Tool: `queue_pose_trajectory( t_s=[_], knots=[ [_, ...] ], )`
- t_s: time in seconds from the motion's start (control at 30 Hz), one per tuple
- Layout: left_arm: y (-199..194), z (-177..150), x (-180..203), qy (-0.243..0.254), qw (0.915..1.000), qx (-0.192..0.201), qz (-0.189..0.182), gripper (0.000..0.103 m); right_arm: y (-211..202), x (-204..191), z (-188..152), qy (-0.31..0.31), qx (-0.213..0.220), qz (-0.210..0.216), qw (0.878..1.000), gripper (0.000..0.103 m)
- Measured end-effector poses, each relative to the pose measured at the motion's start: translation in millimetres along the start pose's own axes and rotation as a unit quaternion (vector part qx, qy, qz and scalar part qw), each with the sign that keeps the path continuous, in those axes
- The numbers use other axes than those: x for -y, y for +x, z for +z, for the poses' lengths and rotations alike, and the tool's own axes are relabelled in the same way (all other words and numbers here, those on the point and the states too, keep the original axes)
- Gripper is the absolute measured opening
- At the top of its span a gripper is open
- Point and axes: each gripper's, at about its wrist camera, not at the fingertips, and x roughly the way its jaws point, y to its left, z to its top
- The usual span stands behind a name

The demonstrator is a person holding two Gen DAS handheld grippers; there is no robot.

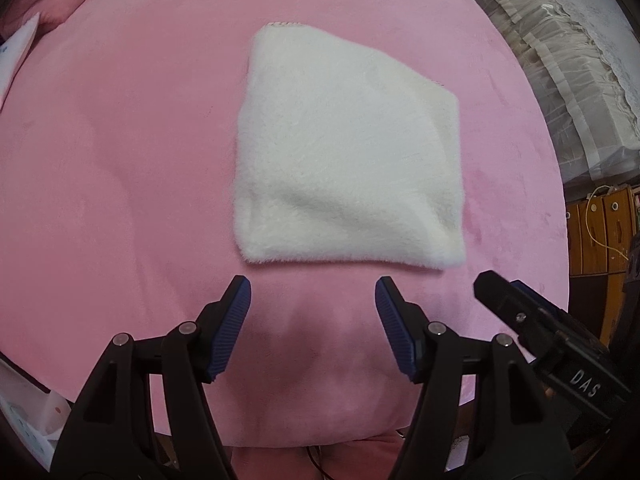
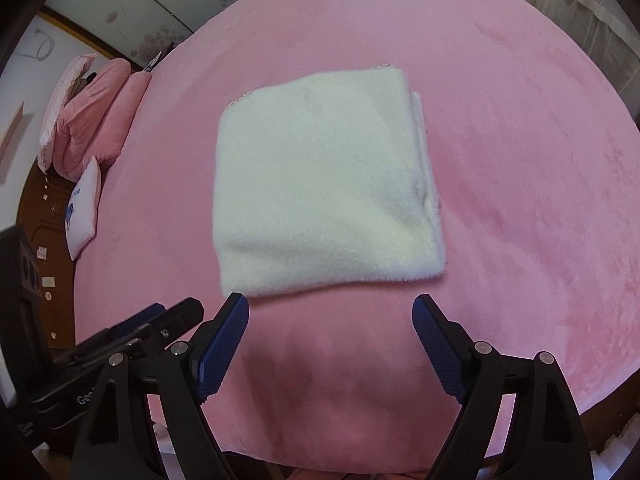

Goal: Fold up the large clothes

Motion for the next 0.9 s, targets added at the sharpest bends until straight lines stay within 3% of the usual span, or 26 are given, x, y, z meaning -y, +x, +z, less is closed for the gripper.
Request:
queue_pose_trajectory(
  t_s=[0.17, 0.3, 0.43, 0.6, 0.7, 0.8, 0.9],
  knots=[
    [20.4, 15.5, -14.8, -0.035, 0.9993, -0.011, -0.004, 0.062, 12.1, 14.9, 9.7, 0.026, -0.004, 0.005, 1.0, 0.085],
    [42.6, 42.2, -24.9, -0.024, 0.9996, -0.001, -0.017, 0.062, 36.8, 44.5, 34.5, 0.05, -0.002, 0.032, 0.998, 0.085],
    [78.7, 77.7, -35.8, -0.006, 0.9965, -0.065, -0.053, 0.062, 77.2, 87.4, 72.5, 0.087, -0.048, 0.061, 0.993, 0.085],
    [102.1, 108.8, -55.2, -0.031, 0.9915, -0.08, -0.098, 0.062, 126.6, 124.6, 111.7, 0.105, -0.088, 0.111, 0.984, 0.085],
    [116.7, 124.5, -65.4, -0.026, 0.9903, -0.08, -0.11, 0.063, 156.2, 141.8, 128.4, 0.138, -0.109, 0.163, 0.971, 0.085],
    [131.5, 134.7, -78.1, -0.032, 0.9884, -0.071, -0.13, 0.064, 179.6, 152.0, 141.2, 0.171, -0.108, 0.22, 0.954, 0.082],
    [144.7, 141.0, -92.0, -0.051, 0.983, -0.064, -0.164, 0.069, 190.2, 150.1, 149.7, 0.176, -0.101, 0.253, 0.946, 0.081]
  ],
)
